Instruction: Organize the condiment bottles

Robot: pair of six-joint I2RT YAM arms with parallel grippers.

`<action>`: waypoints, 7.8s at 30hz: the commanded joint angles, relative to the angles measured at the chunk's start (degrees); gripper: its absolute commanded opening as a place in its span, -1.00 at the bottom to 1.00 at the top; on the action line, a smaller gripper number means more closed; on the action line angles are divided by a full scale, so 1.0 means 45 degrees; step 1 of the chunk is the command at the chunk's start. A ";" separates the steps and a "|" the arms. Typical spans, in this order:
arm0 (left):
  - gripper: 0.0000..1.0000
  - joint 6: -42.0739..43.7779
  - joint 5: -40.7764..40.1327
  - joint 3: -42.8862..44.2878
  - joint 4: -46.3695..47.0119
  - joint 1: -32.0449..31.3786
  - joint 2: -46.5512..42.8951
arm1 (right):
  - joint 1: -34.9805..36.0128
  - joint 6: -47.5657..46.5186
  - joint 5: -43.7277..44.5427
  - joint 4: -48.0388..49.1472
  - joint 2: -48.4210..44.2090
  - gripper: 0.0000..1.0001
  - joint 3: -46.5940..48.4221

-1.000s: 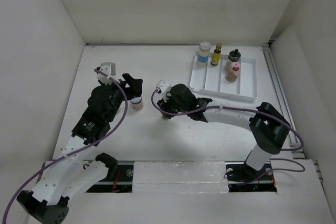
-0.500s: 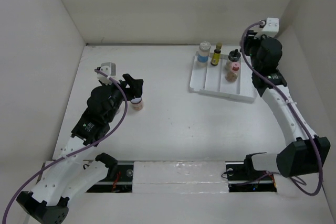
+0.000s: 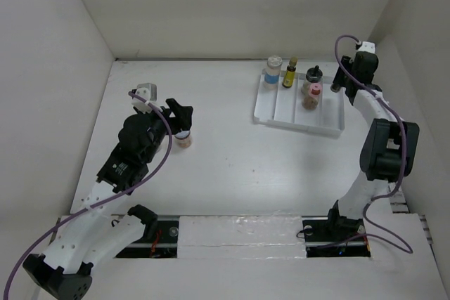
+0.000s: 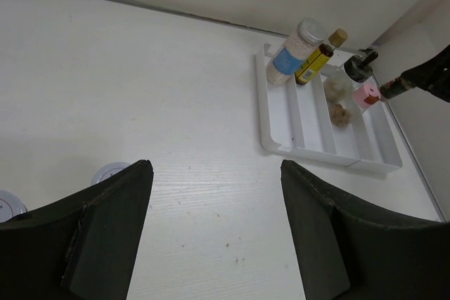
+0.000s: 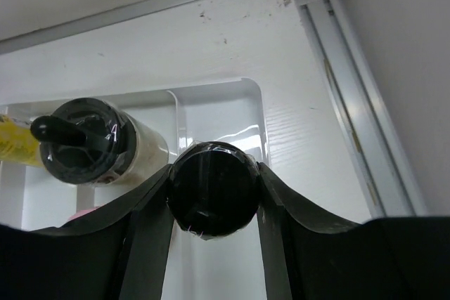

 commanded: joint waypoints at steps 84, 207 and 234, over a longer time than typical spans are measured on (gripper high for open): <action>0.43 -0.1108 -0.4146 0.2437 -0.2851 0.0187 0.9471 | 0.8962 0.1843 -0.1223 0.2703 -1.1086 0.82 -0.8750; 0.90 -0.4155 -0.4773 0.1460 -0.5138 0.4152 0.5660 | 0.8043 0.1980 -0.1729 0.1530 -1.3194 0.82 -0.9258; 0.67 -0.4448 -0.4459 0.0347 -0.4256 0.4152 0.7378 | 0.8414 0.1863 -0.1633 0.1668 -1.2589 0.82 -0.9141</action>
